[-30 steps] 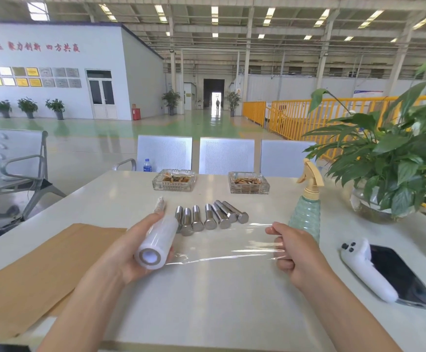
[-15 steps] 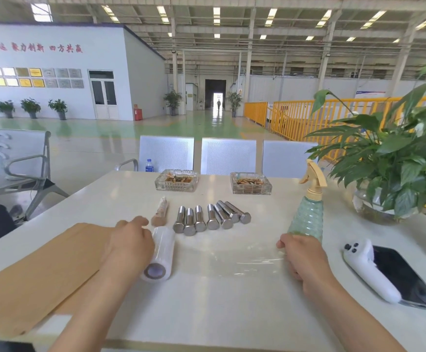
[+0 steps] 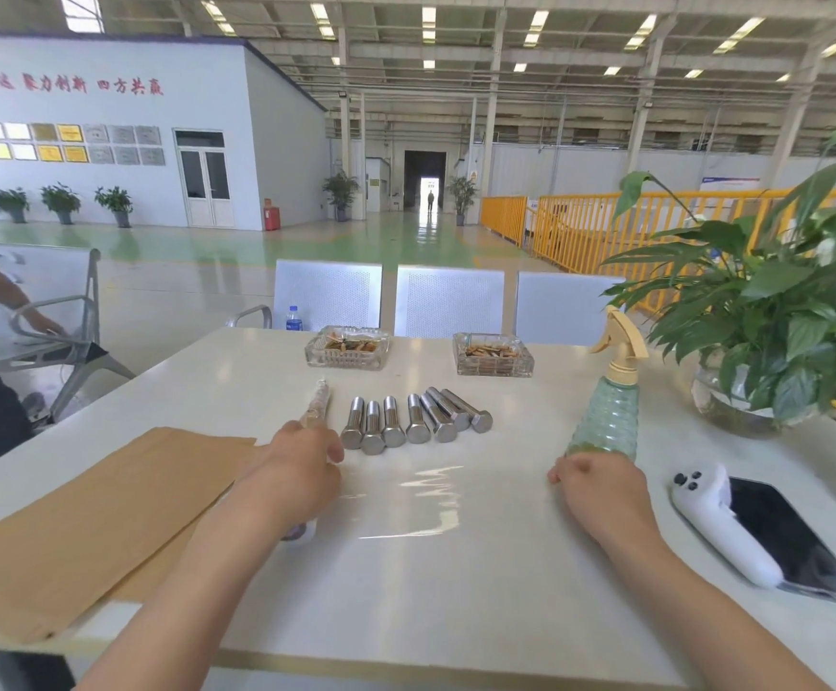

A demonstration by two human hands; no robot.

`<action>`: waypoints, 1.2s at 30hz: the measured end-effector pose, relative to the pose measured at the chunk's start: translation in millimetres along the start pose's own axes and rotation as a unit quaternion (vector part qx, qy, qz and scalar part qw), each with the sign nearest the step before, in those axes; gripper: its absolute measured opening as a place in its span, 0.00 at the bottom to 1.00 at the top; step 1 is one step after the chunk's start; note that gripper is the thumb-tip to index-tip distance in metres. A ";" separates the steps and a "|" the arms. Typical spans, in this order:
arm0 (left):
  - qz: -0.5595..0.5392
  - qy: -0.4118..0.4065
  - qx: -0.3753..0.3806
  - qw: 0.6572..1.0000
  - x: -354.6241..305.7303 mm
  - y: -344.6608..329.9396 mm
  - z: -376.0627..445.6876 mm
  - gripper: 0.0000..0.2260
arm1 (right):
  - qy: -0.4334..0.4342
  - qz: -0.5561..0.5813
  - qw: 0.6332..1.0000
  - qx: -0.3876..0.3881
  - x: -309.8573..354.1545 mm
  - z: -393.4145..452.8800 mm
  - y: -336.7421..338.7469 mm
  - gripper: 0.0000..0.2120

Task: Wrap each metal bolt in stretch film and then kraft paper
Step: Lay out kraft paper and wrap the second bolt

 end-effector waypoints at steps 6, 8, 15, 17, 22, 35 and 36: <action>0.032 0.035 -0.025 0.999 6.5 1.1 -5.6 0.15 | 0.061 -0.185 0.980 -0.031 4.7 -3.9 -2.2 0.10; 0.065 0.032 -0.034 0.997 6.1 1.0 -10.3 0.14 | 0.071 -0.208 0.974 -0.058 5.6 -8.7 -2.1 0.08; 0.097 0.012 -0.023 0.995 0.1 -10.2 -23.1 0.18 | 0.035 -0.158 0.986 -0.030 -3.0 -3.4 2.7 0.06; 0.090 0.014 -0.022 0.996 0.5 -9.9 -22.6 0.18 | -0.005 -0.054 0.997 0.048 -8.6 7.1 7.4 0.07; 0.097 0.015 -0.032 0.995 -0.8 -11.9 -22.3 0.19 | 0.004 -0.019 0.998 0.060 -14.9 12.2 13.7 0.15; 0.111 0.004 -0.024 0.994 2.8 -9.4 -18.7 0.22 | 0.156 -0.338 0.924 -0.088 -1.2 -9.0 11.2 0.03; 0.105 0.002 -0.029 0.994 4.3 -7.6 -18.1 0.21 | 0.159 -0.341 0.922 -0.087 -2.1 -9.5 13.4 0.04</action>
Point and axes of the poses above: each hand's wrist, its own z-axis towards the middle knuckle, its own y-axis out of the back of the hand, x = y × z, the point moved 6 cm from there along z, towards the middle knuckle
